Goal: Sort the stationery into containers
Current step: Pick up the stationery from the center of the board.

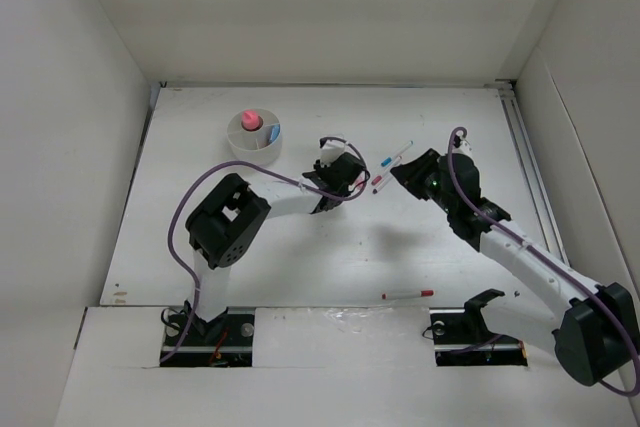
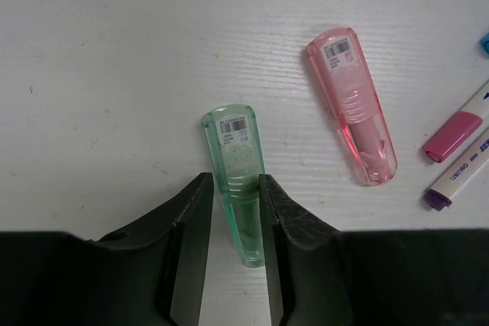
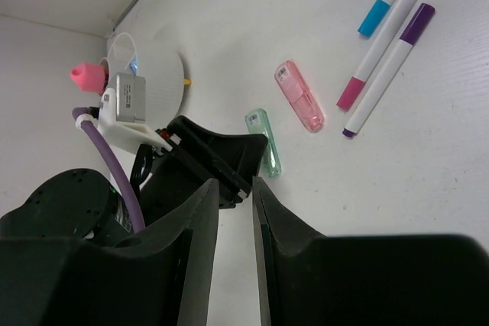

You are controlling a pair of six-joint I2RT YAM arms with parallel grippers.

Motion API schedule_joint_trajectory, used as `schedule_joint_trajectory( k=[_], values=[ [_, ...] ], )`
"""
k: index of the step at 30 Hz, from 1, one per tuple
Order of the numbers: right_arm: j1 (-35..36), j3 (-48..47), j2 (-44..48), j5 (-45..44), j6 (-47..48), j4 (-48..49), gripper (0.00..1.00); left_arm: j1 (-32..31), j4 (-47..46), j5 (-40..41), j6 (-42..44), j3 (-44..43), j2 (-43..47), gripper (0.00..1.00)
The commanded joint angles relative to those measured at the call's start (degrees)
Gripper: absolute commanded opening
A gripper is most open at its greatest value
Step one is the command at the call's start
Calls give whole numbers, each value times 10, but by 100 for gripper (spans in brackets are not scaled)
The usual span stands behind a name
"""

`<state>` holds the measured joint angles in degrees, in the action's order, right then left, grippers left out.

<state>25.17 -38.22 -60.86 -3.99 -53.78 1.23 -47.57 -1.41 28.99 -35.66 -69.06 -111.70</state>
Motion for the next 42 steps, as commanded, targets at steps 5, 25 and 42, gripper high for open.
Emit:
schedule_joint_trajectory(
  k=[5,25,42],
  values=[
    [3,-26,-5,-1,5,9,30,-2,32,-7,41,-12,31,32],
    [3,-31,0,0,10,9,30,23,54,-4,67,-88,-42,31],
    [3,-31,-5,-5,10,9,30,23,28,-41,62,-65,-13,2]
  ],
)
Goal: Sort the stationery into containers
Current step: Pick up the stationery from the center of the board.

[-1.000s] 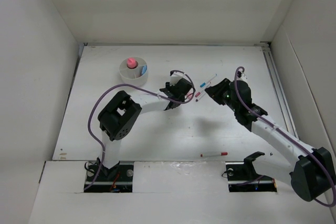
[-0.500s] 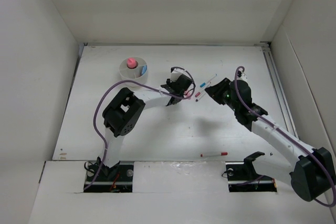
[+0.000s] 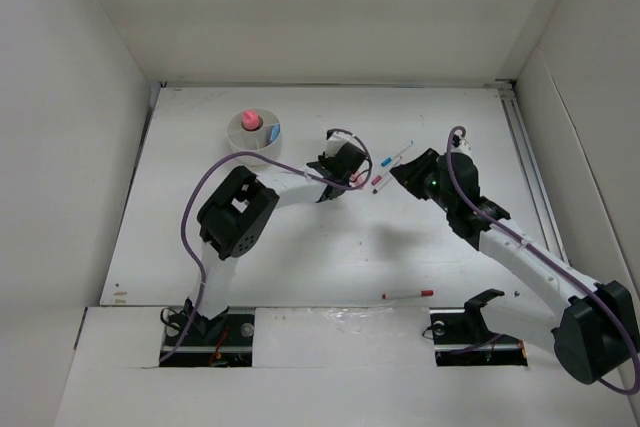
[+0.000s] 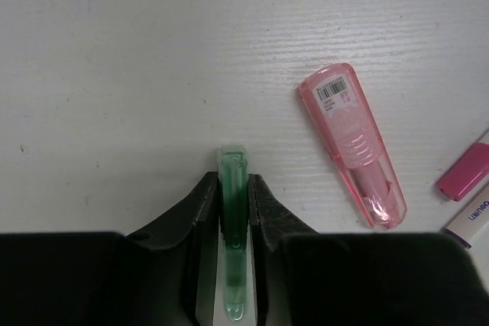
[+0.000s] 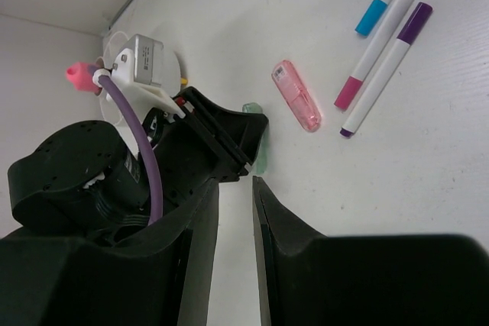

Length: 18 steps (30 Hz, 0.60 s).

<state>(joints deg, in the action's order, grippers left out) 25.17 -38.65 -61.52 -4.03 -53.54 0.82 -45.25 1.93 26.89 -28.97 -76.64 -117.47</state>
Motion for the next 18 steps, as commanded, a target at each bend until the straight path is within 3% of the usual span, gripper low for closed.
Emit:
schedule_joint_trajectory(
  k=[1,11,18],
  values=[
    [3,-27,2,-4,8,13,30,0,-5,-20,-5,11,57,2],
    [8,-27,2,2,8,13,30,0,13,-26,1,-9,174,2],
    [8,-27,7,2,8,13,30,92,13,-74,-7,-15,262,2]
  ],
)
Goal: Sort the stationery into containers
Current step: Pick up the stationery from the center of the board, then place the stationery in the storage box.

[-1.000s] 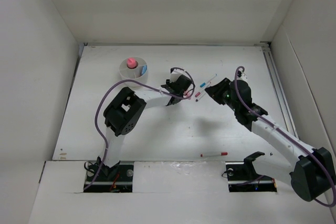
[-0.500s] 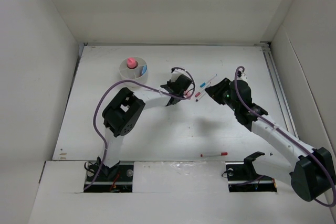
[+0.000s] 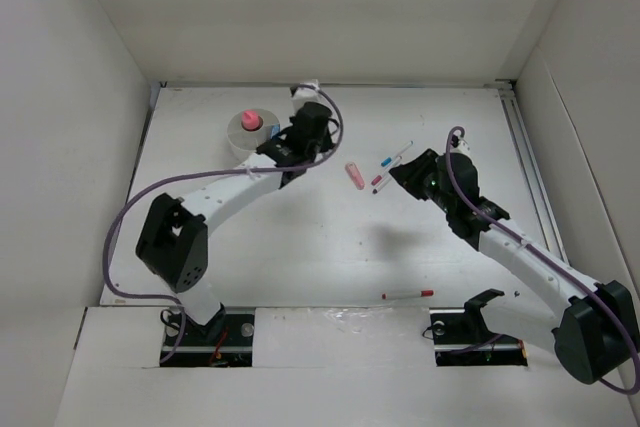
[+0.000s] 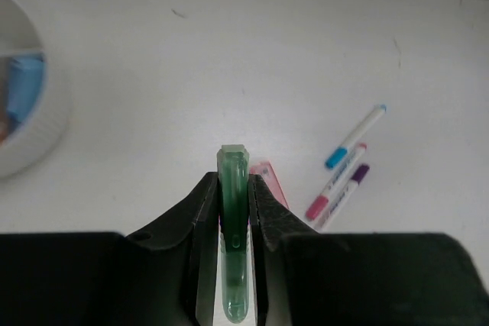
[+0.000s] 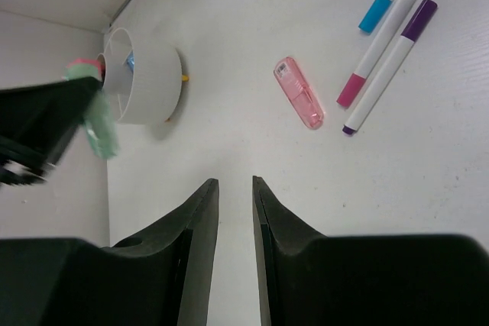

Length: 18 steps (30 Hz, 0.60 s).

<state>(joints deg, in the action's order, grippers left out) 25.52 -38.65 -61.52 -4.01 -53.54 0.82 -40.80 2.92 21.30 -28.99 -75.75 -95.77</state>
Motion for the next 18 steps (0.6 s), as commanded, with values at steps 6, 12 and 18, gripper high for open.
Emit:
schedule_joint_trajectory(
  k=[6,12,18],
  values=[
    [10,-27,7,1,8,18,30,195,-37,-120,-58,-17,100,2],
    [22,-27,1,-6,8,18,30,320,-32,-143,-86,-41,105,4],
    [27,-27,6,1,8,18,30,397,-7,-137,-92,-65,61,5]
  ],
)
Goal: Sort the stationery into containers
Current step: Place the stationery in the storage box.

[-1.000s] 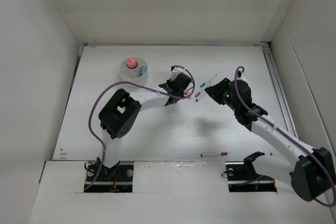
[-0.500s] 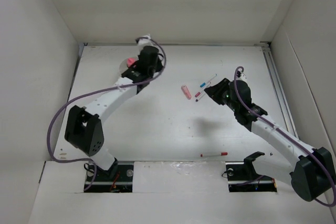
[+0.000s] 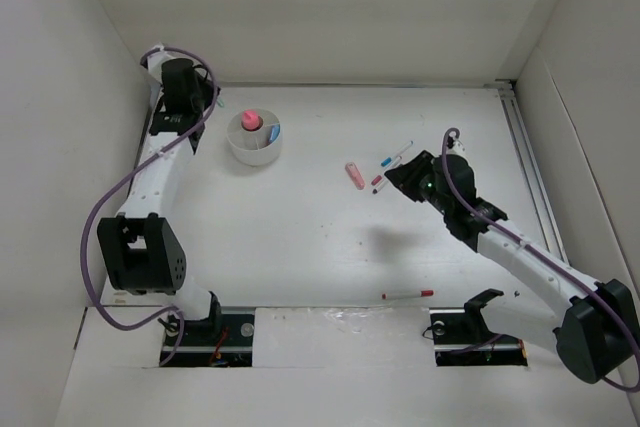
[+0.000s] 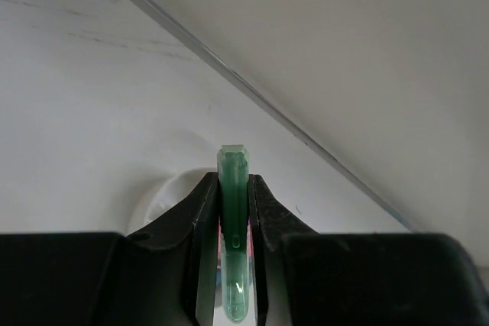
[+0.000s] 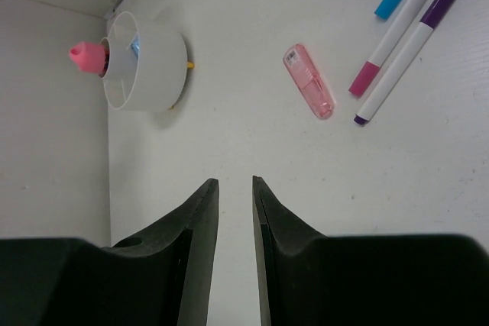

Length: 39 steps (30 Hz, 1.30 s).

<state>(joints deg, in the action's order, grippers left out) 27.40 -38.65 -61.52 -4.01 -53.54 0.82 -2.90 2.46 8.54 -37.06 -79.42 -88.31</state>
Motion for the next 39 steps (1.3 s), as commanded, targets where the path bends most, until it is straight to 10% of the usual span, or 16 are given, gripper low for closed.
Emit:
schedule_joint_trajectory(
  k=[1,39],
  values=[
    [8,-27,6,1,8,18,30,26,-3,9,-11,-28,-19,5],
    [13,-37,-24,-16,8,18,30,-18,-71,155,35,-74,-222,4]
  ],
)
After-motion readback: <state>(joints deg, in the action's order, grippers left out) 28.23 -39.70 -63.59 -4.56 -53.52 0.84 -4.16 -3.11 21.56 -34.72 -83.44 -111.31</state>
